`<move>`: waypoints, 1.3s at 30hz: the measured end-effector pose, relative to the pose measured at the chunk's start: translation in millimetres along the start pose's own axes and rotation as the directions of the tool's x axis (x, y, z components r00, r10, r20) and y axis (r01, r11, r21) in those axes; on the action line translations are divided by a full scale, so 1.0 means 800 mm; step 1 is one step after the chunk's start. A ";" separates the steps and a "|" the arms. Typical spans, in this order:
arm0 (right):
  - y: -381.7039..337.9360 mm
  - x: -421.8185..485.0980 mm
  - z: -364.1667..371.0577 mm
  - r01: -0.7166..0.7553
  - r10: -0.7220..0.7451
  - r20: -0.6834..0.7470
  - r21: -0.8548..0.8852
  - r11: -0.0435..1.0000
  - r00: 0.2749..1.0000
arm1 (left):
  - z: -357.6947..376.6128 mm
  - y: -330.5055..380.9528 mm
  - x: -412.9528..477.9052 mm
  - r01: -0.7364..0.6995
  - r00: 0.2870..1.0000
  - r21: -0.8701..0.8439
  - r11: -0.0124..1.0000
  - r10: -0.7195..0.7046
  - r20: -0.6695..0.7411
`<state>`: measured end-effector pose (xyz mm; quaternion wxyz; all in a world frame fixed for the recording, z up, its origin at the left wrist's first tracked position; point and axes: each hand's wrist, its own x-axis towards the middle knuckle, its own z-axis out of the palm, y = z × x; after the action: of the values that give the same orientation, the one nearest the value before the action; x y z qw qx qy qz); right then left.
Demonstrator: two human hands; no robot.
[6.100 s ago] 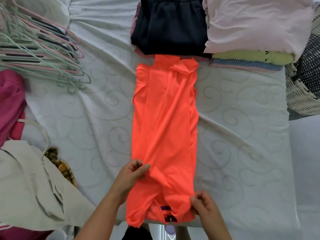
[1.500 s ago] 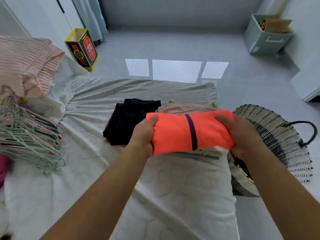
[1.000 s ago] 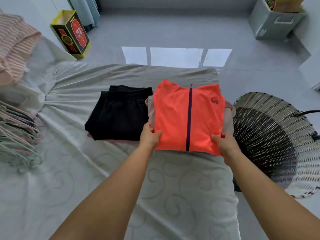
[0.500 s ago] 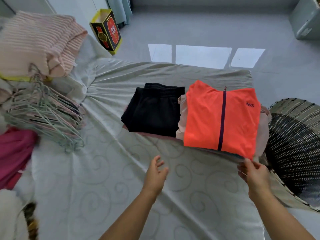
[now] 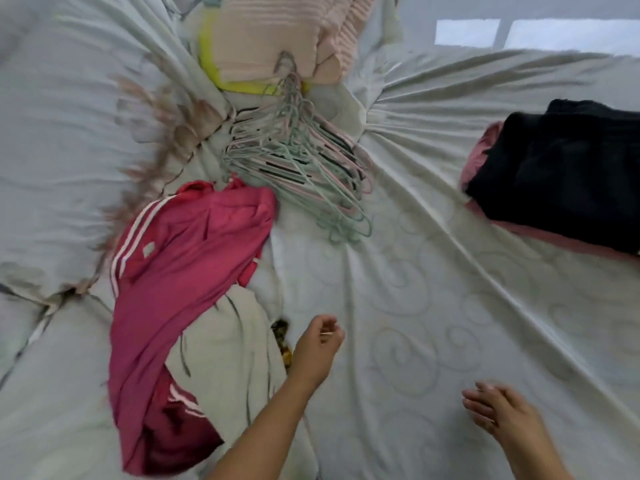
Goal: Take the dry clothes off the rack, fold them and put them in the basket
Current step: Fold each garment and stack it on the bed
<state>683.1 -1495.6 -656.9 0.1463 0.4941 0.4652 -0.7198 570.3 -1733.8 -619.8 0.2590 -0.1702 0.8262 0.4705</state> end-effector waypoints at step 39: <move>-0.033 0.054 0.298 -0.044 0.037 0.030 0.303 0.952 0.999 | -0.209 -0.024 0.165 -0.274 0.961 0.497 0.823 0.258 0.101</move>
<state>508.2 -1665.2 -660.9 0.0891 0.5116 0.3371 -0.7853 429.3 -1892.8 -639.8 0.2383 0.0275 0.9322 0.2709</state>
